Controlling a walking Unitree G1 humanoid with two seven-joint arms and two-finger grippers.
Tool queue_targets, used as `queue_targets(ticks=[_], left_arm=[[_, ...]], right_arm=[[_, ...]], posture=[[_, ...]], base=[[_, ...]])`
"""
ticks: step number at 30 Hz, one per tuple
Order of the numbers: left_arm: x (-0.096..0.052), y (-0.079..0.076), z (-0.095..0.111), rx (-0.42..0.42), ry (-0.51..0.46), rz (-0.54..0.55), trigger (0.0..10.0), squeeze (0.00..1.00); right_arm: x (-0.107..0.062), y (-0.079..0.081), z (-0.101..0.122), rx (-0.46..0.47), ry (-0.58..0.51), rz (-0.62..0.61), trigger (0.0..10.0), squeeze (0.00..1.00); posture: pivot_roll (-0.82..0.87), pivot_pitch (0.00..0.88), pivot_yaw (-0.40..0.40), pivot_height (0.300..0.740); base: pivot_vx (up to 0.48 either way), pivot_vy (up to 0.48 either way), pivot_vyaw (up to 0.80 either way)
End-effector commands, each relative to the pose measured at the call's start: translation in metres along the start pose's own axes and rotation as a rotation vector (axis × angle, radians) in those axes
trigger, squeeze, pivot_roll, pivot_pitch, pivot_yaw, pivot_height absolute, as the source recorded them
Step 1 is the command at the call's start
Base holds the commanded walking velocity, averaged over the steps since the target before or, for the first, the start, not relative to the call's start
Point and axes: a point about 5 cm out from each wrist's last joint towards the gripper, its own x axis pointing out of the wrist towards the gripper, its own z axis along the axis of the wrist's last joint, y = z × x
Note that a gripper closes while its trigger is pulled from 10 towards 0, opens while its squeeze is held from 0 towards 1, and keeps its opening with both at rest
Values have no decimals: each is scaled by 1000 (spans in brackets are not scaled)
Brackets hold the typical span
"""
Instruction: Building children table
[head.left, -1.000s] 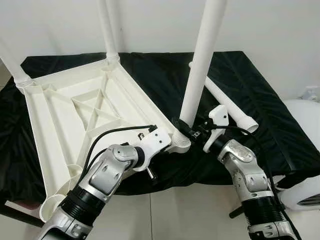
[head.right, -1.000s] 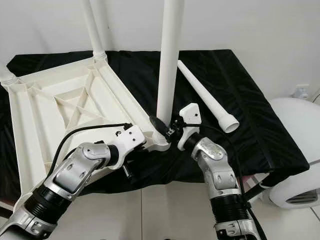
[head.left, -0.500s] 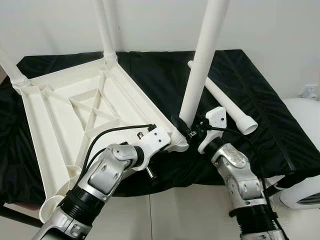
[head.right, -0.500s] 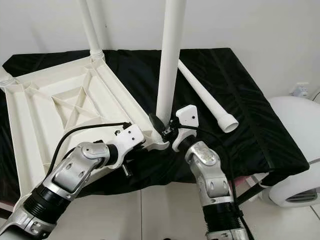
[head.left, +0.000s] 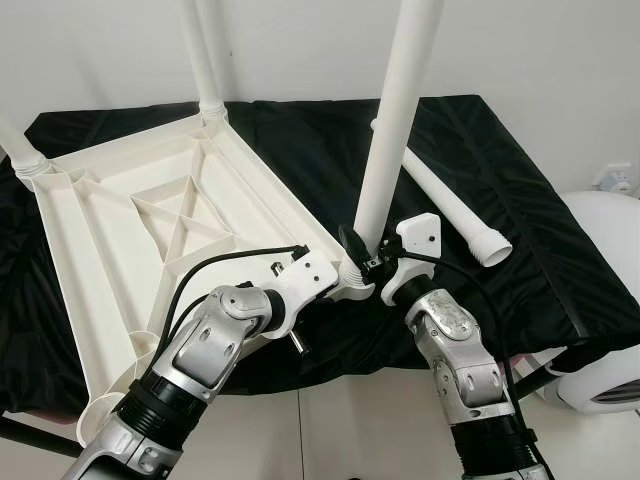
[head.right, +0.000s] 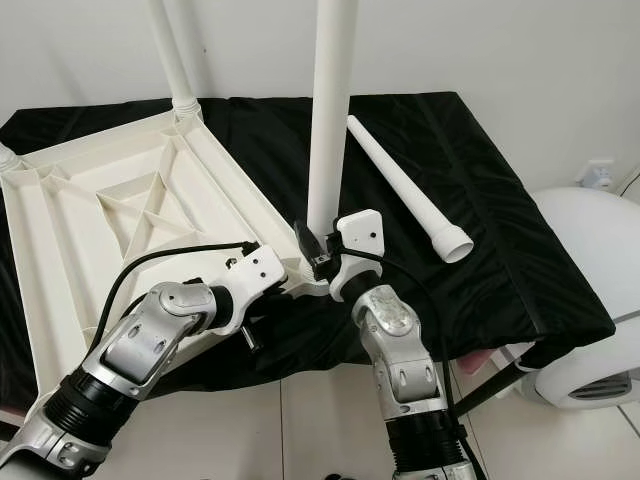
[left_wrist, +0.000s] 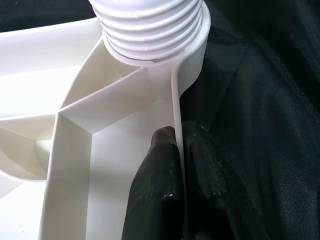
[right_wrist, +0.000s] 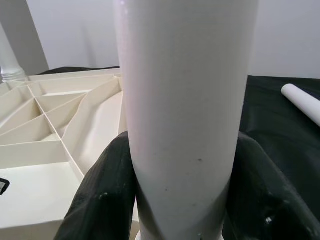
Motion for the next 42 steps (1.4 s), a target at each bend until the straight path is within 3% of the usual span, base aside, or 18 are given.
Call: queue_targets(ticks=[1, 23, 42], left_arm=[[6, -18, 14, 41, -51, -94, 10000, 0], [6, -21, 15, 42, -59, -96, 10000, 0], [6, -21, 17, 42, -63, -87, 10000, 0]], right_arm=[[3, 21, -14, 56, 65, 53, 10000, 0], [0, 37, -13, 36, 50, -54, 10000, 0], [-1, 43, -20, 34, 90, -294, 10000, 0]], posture=[[-67, 151, 36, 740], [-67, 138, 29, 740], [-62, 128, 20, 740]], base=[[0, 0, 0], [0, 0, 0], [0, 0, 0]])
